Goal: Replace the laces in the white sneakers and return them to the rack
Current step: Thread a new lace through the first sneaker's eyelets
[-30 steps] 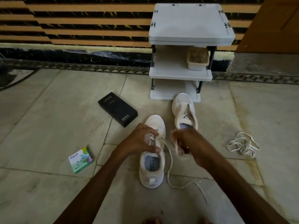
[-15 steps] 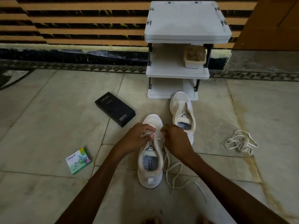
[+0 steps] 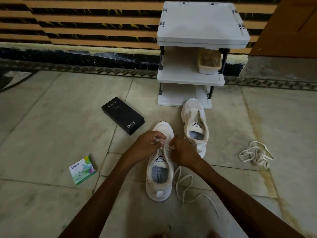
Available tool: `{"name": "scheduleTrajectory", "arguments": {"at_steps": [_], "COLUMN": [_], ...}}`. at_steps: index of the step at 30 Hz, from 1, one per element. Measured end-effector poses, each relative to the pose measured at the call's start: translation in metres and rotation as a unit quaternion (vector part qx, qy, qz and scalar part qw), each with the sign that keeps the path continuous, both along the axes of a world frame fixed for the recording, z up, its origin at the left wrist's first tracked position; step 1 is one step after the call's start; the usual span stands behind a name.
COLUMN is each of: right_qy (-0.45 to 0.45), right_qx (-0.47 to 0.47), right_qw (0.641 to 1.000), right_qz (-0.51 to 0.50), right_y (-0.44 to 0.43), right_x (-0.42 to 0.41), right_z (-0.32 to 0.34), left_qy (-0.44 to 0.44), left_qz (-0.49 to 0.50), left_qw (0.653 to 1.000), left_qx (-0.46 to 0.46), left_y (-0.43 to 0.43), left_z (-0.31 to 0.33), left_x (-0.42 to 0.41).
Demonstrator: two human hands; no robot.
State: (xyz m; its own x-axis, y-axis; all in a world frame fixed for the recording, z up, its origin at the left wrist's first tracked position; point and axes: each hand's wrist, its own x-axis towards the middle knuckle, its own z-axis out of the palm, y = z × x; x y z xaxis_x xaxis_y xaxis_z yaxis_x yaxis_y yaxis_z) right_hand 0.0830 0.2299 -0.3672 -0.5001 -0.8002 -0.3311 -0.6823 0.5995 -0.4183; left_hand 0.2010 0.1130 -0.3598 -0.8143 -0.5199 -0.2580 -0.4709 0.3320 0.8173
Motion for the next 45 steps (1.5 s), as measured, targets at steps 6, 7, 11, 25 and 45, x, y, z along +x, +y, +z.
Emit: {"name": "scheduleTrajectory", "arguments": {"at_steps": [6,7,11,25,45], "right_qy": [-0.119,-0.131,-0.176,-0.055,-0.459], "right_qx": [-0.006,-0.038,-0.151,0.048,-0.311], "right_qw": [0.993,0.990,0.971,0.996,0.793], "right_qz": [-0.021,-0.031,-0.055,0.048,-0.251], "right_y": [0.014,0.017,0.036,0.060,0.021], "right_x": [-0.016,-0.016,-0.017,-0.006,0.007], "right_z": [0.058,0.072,0.115,0.035,0.041], "left_qy": [0.008,0.014,0.031,0.133,0.033], "left_qz": [-0.058,-0.070,-0.079,0.017,0.074], "left_qw": [0.997,0.996,0.994,0.987,0.983], "left_qx": [-0.057,-0.058,-0.073,-0.094,0.164], "left_y": [-0.002,-0.001,0.008,-0.001,0.009], "left_z": [0.007,0.010,0.019,0.087,0.050], "left_x": [-0.002,-0.003,-0.015,-0.031,0.015]}}
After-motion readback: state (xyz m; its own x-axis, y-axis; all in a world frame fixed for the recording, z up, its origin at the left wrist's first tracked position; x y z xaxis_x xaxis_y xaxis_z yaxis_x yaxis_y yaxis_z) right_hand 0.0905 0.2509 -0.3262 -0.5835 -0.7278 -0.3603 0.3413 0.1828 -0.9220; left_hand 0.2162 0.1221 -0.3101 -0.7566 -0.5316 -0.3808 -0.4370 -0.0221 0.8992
